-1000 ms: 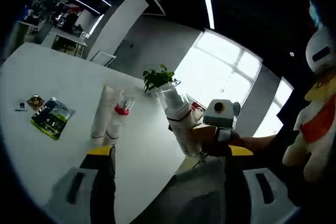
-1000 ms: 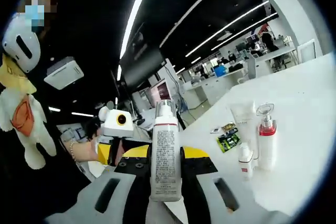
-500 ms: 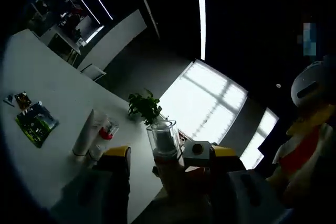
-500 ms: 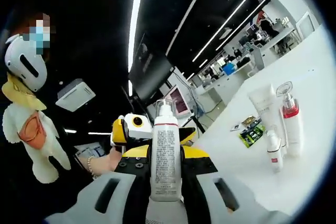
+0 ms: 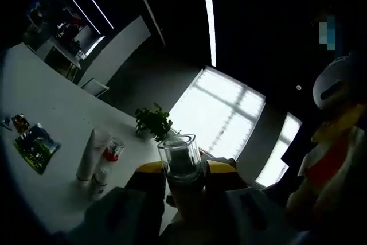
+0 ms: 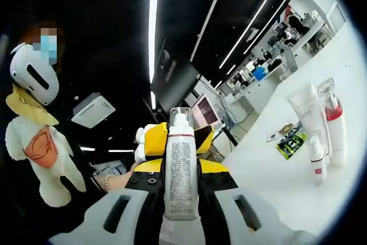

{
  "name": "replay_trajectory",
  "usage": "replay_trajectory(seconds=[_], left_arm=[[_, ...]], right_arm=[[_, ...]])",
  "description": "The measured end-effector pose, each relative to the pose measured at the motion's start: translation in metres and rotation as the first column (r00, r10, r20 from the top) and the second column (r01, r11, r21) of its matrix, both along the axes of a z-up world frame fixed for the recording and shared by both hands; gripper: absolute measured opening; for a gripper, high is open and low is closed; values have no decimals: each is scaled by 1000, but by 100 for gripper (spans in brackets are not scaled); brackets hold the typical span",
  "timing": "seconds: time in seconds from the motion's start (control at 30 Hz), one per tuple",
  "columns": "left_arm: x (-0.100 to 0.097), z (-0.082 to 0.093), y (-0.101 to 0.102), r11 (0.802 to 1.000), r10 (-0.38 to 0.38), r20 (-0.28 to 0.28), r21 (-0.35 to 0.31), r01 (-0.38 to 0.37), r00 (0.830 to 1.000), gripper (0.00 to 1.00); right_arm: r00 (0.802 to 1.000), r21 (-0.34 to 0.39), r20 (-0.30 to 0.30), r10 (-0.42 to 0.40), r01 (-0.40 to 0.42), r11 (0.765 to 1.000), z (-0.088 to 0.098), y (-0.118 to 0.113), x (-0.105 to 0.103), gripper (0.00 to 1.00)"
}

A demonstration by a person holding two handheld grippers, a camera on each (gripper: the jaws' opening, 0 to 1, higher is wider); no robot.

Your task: Arrange the skincare products in the storage area until every visible bottle or jar stands upright without overlapping.

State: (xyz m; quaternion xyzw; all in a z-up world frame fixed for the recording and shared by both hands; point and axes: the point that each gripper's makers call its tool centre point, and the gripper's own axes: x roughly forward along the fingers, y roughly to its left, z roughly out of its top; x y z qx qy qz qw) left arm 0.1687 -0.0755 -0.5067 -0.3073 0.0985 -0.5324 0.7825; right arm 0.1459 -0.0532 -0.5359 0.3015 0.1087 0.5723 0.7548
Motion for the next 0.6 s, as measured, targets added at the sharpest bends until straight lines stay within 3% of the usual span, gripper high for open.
replay_trajectory(seconds=[0.13,0.33,0.53,0.6], left_arm=[[0,0,-2,1000,0,14,15,-1,1000,20],[1,-4,-5,998,-4,-11,56,5,1000,20],[-4,-9,-8,988,-39,6,149,37,999,19],[-6,-10,-10,979,-49,37,202,41,998,19]], right_arm=[[1000,3,-3,4,-4,1000,-1,-1,-1,20],[1000,-19,0,5,-5,1000,-5,-2,0,21],[999,-67,20,26,-25,997,-12,0,-4,21],[999,-97,38,36,-32,995,-14,2,-4,21]])
